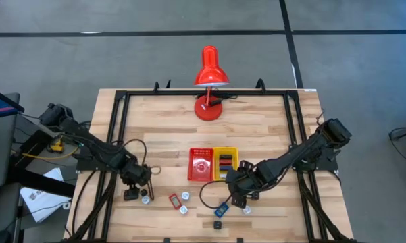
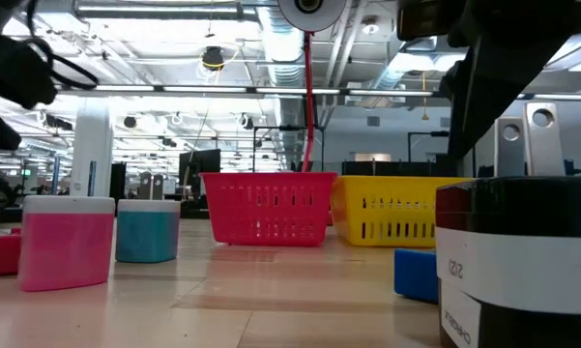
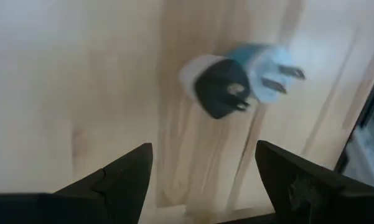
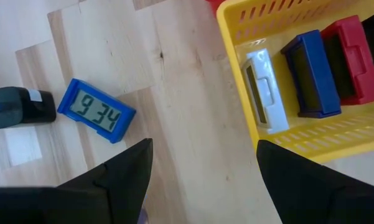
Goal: Pick & Place Office items
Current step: Put the top left black white charger adapter into the red bin
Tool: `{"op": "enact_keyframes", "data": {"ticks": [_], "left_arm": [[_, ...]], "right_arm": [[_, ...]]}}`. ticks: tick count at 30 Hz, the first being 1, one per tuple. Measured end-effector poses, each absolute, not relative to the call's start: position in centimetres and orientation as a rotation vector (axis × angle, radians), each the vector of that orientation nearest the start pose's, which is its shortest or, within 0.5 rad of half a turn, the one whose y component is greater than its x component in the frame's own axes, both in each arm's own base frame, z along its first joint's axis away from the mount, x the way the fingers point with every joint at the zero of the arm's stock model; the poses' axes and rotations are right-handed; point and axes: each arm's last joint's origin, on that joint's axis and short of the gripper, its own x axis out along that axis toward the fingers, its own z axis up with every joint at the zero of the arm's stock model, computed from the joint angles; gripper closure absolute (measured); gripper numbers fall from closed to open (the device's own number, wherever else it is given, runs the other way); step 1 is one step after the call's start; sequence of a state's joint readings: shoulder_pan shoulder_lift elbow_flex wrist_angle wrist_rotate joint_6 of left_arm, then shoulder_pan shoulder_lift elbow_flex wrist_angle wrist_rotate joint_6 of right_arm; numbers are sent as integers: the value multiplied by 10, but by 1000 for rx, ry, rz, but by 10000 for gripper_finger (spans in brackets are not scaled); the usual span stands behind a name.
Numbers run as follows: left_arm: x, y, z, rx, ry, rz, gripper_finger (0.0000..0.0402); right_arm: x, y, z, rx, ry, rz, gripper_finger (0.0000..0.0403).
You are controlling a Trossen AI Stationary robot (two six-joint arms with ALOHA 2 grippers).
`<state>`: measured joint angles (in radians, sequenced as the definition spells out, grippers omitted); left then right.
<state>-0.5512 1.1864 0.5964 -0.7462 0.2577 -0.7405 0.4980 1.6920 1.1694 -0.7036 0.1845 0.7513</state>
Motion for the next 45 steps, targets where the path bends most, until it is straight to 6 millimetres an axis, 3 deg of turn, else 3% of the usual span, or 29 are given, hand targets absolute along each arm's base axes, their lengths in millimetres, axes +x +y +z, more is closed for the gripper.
{"op": "enact_keyframes", "data": {"ticks": [4, 13, 20, 27, 36, 45], "left_arm": [[148, -112, 162, -230, 1493, -266, 124], [156, -122, 148, 8, 1378, -209, 124], [168, -128, 141, 148, 1265, -258, 124], [169, -128, 140, 155, 1279, -295, 124], [170, -126, 140, -16, 1307, -191, 126], [170, -126, 140, -5, 1307, -199, 202]], "right_arm": [[290, 151, 205, 249, 1172, -171, 124], [290, 151, 205, 246, 1170, -172, 124], [290, 151, 205, 246, 1170, -173, 124], [290, 151, 205, 248, 1170, -174, 124], [290, 151, 205, 248, 1170, -174, 124], [290, 151, 205, 248, 1170, -174, 124]]}}
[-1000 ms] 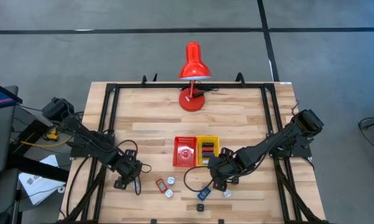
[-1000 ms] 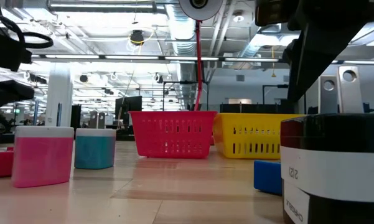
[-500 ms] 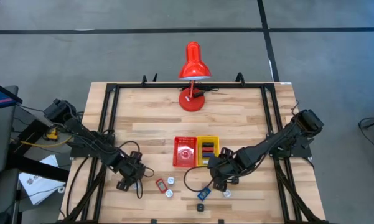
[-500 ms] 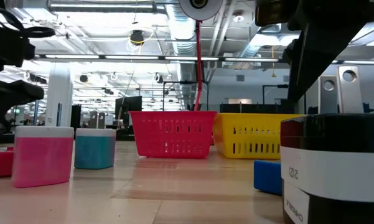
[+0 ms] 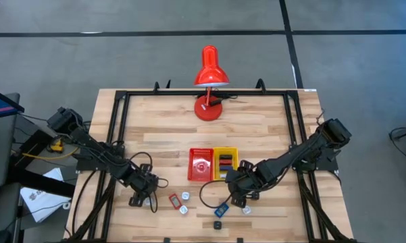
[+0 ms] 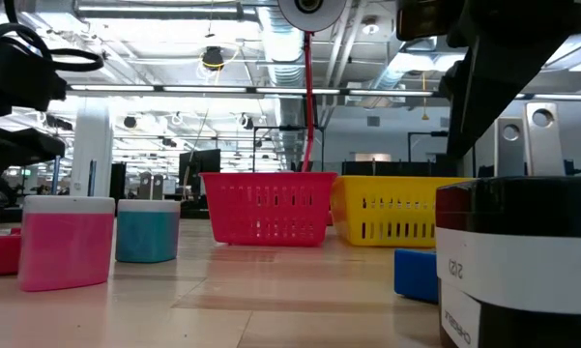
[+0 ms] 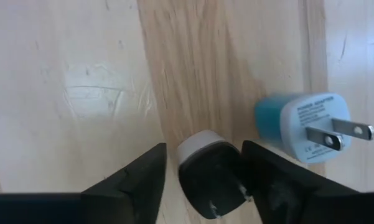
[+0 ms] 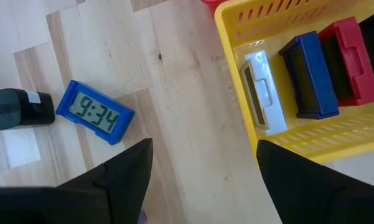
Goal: Pick & Place Office items
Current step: Put the top left black white charger adapter into the red bin
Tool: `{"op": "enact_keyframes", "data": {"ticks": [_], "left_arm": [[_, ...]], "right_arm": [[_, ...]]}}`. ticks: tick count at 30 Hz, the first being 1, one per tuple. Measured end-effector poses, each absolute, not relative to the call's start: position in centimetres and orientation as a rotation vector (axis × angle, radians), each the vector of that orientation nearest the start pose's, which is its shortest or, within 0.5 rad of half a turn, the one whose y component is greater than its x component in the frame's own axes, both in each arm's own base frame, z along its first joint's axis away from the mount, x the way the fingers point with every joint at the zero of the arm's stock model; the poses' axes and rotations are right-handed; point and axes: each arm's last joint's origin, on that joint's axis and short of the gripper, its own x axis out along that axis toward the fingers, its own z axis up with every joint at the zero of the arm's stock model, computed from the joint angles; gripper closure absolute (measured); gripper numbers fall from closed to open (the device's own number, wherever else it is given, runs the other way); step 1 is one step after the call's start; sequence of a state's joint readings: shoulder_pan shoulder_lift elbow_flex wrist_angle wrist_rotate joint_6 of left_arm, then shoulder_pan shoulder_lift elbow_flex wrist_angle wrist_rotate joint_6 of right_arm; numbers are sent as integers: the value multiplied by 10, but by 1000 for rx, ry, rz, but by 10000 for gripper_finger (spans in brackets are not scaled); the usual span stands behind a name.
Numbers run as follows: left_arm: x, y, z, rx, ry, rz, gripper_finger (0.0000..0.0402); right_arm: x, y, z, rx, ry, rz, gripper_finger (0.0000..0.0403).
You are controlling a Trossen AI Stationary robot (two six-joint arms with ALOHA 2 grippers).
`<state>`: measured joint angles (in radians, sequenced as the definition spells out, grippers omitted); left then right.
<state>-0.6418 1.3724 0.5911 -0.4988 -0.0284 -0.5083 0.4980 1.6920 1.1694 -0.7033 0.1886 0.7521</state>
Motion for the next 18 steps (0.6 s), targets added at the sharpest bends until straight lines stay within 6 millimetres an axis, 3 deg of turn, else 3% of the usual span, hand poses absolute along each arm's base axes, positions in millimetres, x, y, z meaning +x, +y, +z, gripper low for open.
{"op": "enact_keyframes", "data": {"ticks": [7, 18], "left_arm": [[170, -126, 140, -2, 1305, -201, 259], [170, -126, 140, 0, 1306, -202, 260]], "right_arm": [[290, 151, 205, 248, 1170, -173, 124], [290, 151, 205, 249, 1170, -173, 124]]}}
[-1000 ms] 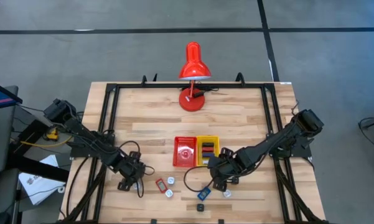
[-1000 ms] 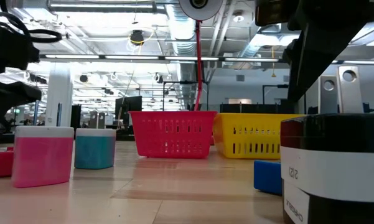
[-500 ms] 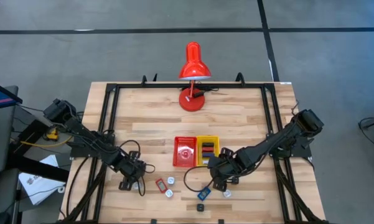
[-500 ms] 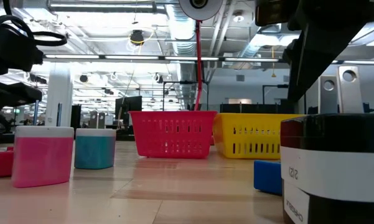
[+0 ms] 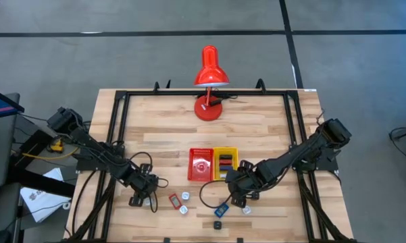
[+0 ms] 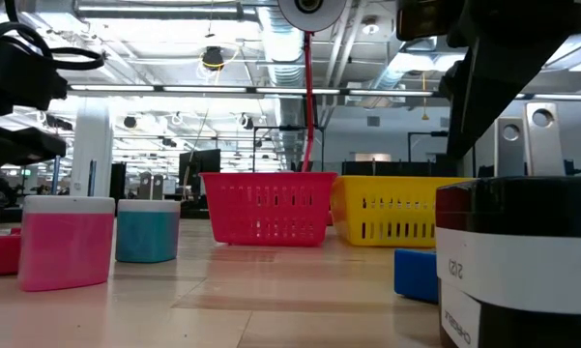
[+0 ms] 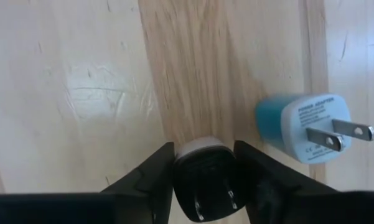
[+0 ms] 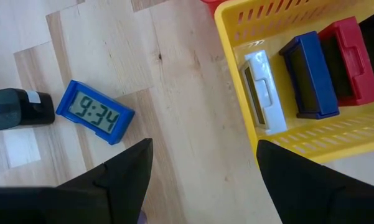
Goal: Pick & Place Office items
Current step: Put the top left black white charger adapter into the red bin
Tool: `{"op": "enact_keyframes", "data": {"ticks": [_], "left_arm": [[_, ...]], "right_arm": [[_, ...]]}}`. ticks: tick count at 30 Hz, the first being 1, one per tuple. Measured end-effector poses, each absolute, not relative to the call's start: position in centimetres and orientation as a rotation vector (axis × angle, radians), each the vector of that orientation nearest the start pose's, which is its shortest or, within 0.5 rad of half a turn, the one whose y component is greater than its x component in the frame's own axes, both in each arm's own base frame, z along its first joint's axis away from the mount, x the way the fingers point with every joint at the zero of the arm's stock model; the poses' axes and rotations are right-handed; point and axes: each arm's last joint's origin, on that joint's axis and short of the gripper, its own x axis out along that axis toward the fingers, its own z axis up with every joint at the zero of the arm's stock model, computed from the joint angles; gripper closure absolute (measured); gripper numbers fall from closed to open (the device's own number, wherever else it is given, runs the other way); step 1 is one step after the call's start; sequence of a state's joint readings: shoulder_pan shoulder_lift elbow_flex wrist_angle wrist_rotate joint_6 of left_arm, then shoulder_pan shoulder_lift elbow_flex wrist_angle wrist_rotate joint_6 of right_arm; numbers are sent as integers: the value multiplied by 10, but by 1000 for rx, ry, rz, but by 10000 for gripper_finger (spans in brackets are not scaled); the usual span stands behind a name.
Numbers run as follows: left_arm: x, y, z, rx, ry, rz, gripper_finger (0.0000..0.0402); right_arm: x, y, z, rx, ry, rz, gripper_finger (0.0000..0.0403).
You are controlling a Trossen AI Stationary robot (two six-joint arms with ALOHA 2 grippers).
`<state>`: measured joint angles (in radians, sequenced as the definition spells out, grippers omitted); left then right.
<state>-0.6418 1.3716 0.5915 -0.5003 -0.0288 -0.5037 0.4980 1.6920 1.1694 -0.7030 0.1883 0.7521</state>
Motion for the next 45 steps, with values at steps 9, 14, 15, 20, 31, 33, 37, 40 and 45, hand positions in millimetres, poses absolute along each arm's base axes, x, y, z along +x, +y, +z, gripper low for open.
{"op": "enact_keyframes", "data": {"ticks": [9, 14, 15, 20, 31, 33, 37, 40, 45], "left_arm": [[172, -112, 154, -59, 1261, -167, 261], [180, -93, 174, -143, 1129, -134, 267], [183, -89, 178, -148, 1084, -140, 266], [208, -77, 200, -81, 769, -223, 264], [264, -40, 216, 62, 633, -169, 264], [277, -36, 219, 101, 651, -176, 264], [300, -26, 218, 119, 726, -150, 264], [314, -18, 214, 109, 746, -123, 264], [328, -7, 202, 97, 792, -94, 263]], "right_arm": [[290, 151, 205, 250, 1172, -171, 124], [290, 151, 205, 250, 1173, -171, 124], [290, 151, 205, 250, 1173, -171, 124], [290, 151, 205, 248, 1174, -171, 124], [288, 149, 204, 243, 1189, -181, 124], [288, 149, 204, 241, 1192, -183, 124], [287, 150, 204, 239, 1198, -182, 124], [287, 150, 203, 235, 1202, -180, 124], [286, 152, 203, 232, 1204, -177, 124]]}}
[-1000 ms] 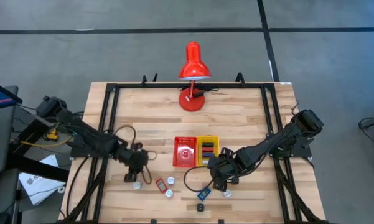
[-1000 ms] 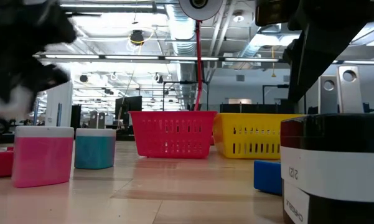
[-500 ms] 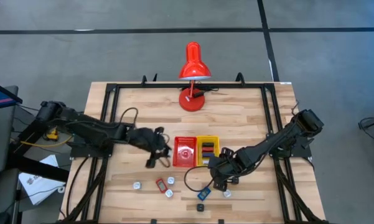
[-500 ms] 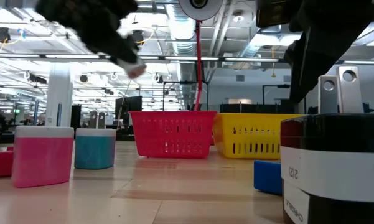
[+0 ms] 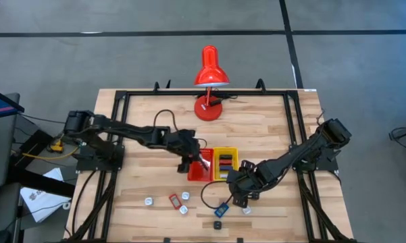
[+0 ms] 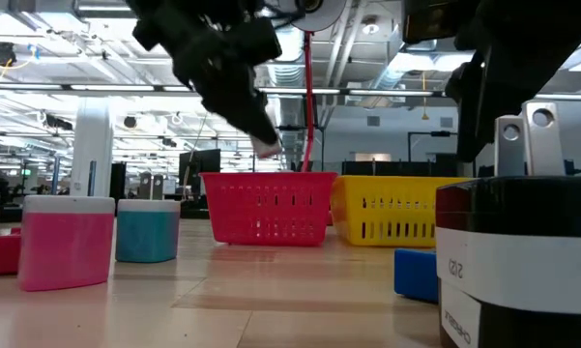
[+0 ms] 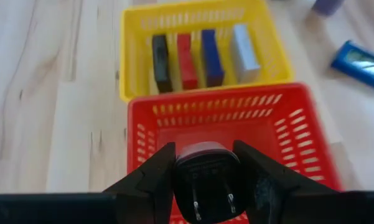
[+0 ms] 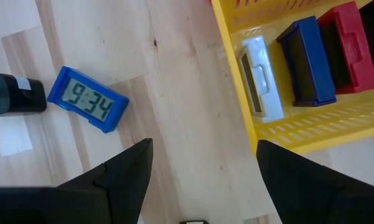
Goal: Pick & Place Office items
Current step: Put the top left black white charger adapter into the red bin
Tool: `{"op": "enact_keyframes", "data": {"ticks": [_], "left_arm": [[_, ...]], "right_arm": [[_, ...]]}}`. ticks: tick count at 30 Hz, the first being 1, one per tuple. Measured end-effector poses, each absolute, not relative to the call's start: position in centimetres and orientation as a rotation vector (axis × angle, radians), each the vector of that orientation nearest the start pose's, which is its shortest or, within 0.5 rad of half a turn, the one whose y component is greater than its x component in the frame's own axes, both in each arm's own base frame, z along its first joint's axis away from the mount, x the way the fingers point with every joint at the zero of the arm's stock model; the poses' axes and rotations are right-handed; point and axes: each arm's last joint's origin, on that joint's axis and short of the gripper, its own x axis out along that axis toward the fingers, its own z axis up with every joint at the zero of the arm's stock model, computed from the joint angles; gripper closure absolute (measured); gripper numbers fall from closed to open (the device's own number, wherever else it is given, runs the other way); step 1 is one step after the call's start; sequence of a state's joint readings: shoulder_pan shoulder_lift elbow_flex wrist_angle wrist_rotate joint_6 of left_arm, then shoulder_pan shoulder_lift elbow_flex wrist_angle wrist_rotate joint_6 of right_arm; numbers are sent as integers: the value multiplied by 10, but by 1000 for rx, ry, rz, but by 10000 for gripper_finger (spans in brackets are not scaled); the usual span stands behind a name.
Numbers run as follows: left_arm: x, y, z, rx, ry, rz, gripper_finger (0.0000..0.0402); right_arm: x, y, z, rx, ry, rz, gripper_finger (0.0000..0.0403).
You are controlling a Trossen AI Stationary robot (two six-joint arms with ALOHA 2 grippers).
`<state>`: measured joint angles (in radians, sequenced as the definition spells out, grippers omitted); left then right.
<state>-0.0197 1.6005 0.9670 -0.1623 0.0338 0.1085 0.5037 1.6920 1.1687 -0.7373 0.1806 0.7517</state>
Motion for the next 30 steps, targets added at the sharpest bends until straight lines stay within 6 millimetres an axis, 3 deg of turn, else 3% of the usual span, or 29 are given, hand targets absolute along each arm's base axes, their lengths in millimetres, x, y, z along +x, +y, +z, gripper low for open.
{"op": "enact_keyframes", "data": {"ticks": [12, 30], "left_arm": [[341, -4, 163, 89, 894, -87, 263], [344, -3, 145, 87, 952, -89, 263]], "right_arm": [[285, 151, 203, 202, 1216, -167, 124], [285, 151, 203, 204, 1208, -166, 124]]}}
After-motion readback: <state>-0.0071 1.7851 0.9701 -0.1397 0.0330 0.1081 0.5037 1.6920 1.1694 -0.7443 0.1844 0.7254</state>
